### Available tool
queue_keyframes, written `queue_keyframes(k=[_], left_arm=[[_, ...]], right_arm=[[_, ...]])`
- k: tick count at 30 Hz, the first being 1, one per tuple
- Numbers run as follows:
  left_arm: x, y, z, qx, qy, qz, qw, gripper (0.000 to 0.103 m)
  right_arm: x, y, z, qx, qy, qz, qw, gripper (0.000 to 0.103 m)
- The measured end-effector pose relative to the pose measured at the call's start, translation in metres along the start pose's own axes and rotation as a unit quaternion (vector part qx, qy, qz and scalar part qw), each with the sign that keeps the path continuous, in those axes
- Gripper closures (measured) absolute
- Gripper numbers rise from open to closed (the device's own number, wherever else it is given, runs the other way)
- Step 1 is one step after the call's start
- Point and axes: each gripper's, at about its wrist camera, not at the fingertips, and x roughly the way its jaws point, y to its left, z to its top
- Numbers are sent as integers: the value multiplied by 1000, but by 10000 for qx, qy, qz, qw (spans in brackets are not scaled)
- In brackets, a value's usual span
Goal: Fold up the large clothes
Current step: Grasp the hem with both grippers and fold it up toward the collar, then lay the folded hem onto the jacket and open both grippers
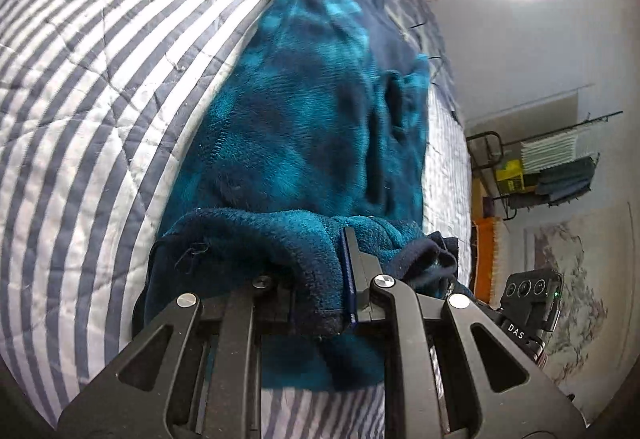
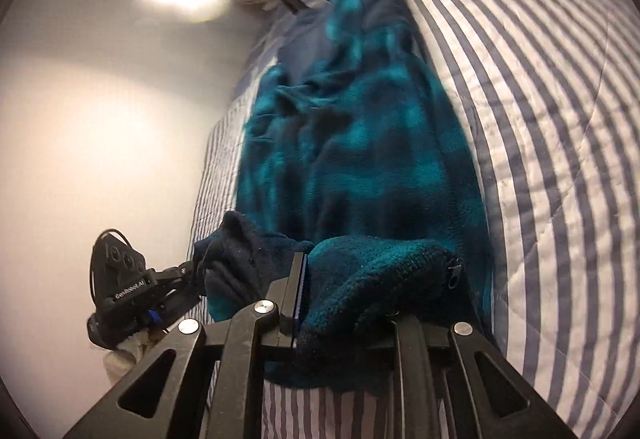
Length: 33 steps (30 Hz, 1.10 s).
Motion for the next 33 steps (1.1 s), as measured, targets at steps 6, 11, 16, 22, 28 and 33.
queue_keyframes(k=[6,11,16,22,28,33], left_arm=[[15,9,4,-82,92,-27,9999,85],[15,31,18,-845,361,-676,9935,73],[5,35,22,-930,308,-903,9911,56],[-20,34,34,-856,14,-980,9915,47],[-54,7,30,377,-428,-422,9975,47],[-43,-14,-6,1608,-208,-5,9868,53]], right_arm=[[15,-28,9,565,140,441,9973,81],[10,-36,12,883,203,813,9926,72],[-11,-47,17,1242,1,1343,9831,10],[-58,-38,28,726,-491,1024,9909,29],[-56,29,3,-1286,-370,-33,9910,67],[-25,71,-31,-2646,-25,-302,9639,73]])
